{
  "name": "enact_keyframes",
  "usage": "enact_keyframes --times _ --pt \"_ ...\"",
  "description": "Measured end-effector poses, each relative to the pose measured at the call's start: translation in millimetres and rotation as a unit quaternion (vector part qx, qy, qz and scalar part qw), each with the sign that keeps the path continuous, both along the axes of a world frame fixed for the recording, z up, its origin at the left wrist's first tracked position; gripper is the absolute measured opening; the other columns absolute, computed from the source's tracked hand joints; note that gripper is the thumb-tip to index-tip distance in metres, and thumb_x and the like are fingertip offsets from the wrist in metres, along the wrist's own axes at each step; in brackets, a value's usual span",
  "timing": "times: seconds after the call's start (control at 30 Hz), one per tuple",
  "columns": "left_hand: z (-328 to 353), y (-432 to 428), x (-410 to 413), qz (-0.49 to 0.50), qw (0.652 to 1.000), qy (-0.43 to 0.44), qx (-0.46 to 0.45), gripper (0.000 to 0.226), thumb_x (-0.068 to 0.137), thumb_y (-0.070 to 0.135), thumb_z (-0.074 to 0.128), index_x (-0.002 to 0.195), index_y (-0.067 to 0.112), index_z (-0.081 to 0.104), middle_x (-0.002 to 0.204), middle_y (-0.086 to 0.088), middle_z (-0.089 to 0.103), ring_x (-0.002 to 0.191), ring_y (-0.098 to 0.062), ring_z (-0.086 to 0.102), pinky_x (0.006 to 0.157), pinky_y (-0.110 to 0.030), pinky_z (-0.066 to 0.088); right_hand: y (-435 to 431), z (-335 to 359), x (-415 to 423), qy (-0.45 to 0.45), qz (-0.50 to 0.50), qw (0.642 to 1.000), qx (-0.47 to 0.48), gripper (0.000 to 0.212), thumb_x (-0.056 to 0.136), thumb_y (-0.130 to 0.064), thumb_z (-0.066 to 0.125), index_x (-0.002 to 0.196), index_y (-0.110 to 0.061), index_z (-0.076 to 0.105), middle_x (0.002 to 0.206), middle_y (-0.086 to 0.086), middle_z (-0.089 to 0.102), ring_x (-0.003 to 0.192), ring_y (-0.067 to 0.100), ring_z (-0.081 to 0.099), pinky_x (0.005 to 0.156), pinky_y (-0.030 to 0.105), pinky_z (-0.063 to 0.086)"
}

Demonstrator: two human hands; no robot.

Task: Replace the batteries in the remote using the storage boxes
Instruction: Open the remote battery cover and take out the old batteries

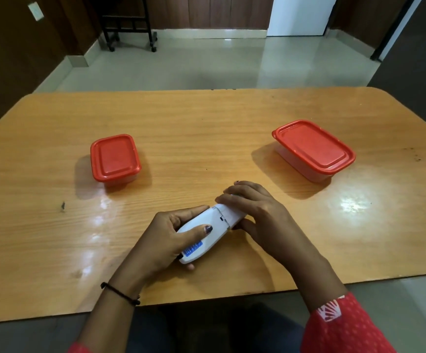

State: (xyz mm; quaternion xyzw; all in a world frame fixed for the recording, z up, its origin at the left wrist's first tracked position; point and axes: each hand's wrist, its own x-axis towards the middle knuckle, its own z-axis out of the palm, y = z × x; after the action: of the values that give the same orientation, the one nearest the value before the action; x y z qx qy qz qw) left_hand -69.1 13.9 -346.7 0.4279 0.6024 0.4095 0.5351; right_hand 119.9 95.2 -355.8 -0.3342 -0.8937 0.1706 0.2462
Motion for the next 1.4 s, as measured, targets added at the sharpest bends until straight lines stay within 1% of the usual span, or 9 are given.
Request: enact_keyframes --times 0.23,0.47,0.57,0.7,0.8,0.97,1.1,1.2,1.4 --pt "-3 4 -8 0.068 0.997 -0.004 0.036 0.029 0.081 0.012 0.069 0.104 0.030 0.072 0.088 0.002 0.075 0.059 -0.016 0.067 0.045 -0.038 0.057 -2 10 -1 0.155 -0.047 0.982 -0.099 0.056 0.077 -0.010 0.074 0.127 -0.026 0.053 0.126 -0.017 0.055 0.120 -0.009 0.044 0.098 0.013 0.039" --pt "-6 9 6 0.158 0.984 -0.081 0.034 0.031 0.085 0.011 0.066 0.116 0.016 0.066 0.091 -0.005 0.074 0.063 -0.017 0.068 0.052 -0.043 0.060 13 -10 4 0.352 -0.260 0.840 -0.320 0.036 0.096 -0.031 0.050 0.131 -0.023 0.050 0.084 0.000 0.065 0.078 0.015 0.058 0.070 0.035 0.045" --pt "-8 14 13 0.188 0.982 -0.021 0.029 0.028 0.085 0.014 0.067 0.113 0.020 0.067 0.092 -0.003 0.072 0.057 -0.012 0.066 0.047 -0.038 0.058 17 -19 6 0.285 -0.314 0.861 -0.282 0.044 0.093 -0.020 0.054 0.136 -0.020 0.046 0.092 -0.002 0.067 0.078 0.022 0.061 0.072 0.038 0.051" --pt "-10 16 19 0.190 0.980 0.048 0.042 0.024 0.085 0.020 0.067 0.109 0.026 0.070 0.088 0.006 0.074 0.054 -0.010 0.066 0.039 -0.027 0.049 21 -18 9 0.227 -0.358 0.889 -0.170 0.034 0.088 -0.008 0.053 0.120 -0.015 0.061 0.100 -0.004 0.064 0.094 0.012 0.058 0.076 0.021 0.041" --pt "-11 14 23 0.185 0.980 0.067 0.038 0.028 0.085 0.019 0.067 0.112 0.027 0.068 0.096 0.009 0.071 0.062 -0.009 0.069 0.040 -0.029 0.051 23 -24 10 0.187 -0.372 0.899 -0.135 0.030 0.087 -0.010 0.051 0.114 -0.016 0.064 0.107 0.004 0.067 0.105 0.025 0.055 0.082 0.032 0.043" --pt "-10 12 22 0.170 0.980 0.084 0.053 0.035 0.080 0.017 0.072 0.114 0.026 0.065 0.098 0.017 0.069 0.077 0.003 0.068 0.058 -0.017 0.055 20 -21 6 0.063 -0.397 0.916 -0.009 0.028 0.088 -0.017 0.056 0.115 -0.018 0.063 0.115 0.000 0.064 0.114 0.027 0.043 0.087 0.037 0.029" --pt "-11 9 29 0.151 0.983 0.085 0.068 0.044 0.080 0.012 0.071 0.122 0.021 0.062 0.103 0.018 0.069 0.089 0.011 0.065 0.071 -0.007 0.051 14 -13 -6 0.097 -0.306 0.943 0.088 0.025 0.084 -0.008 0.058 0.105 -0.017 0.067 0.101 -0.001 0.068 0.104 0.024 0.049 0.084 0.037 0.034" --pt "-11 8 33 0.138 0.982 0.098 0.085 0.043 0.079 0.012 0.072 0.121 0.022 0.063 0.105 0.014 0.070 0.089 0.008 0.066 0.075 -0.012 0.053 6 -13 -19 0.122 -0.204 0.971 0.013 0.025 0.087 -0.005 0.056 0.106 -0.015 0.067 0.098 -0.001 0.068 0.089 0.016 0.053 0.080 0.031 0.045" --pt "-14 9 31 0.132 0.981 0.114 0.080 0.042 0.077 0.016 0.075 0.118 0.019 0.065 0.094 0.012 0.072 0.084 0.004 0.068 0.076 -0.017 0.055 -2 -14 -28 0.172 -0.195 0.950 -0.172 0.036 0.091 -0.012 0.055 0.125 -0.024 0.057 0.112 -0.006 0.064 0.082 0.003 0.058 0.068 0.004 0.041"
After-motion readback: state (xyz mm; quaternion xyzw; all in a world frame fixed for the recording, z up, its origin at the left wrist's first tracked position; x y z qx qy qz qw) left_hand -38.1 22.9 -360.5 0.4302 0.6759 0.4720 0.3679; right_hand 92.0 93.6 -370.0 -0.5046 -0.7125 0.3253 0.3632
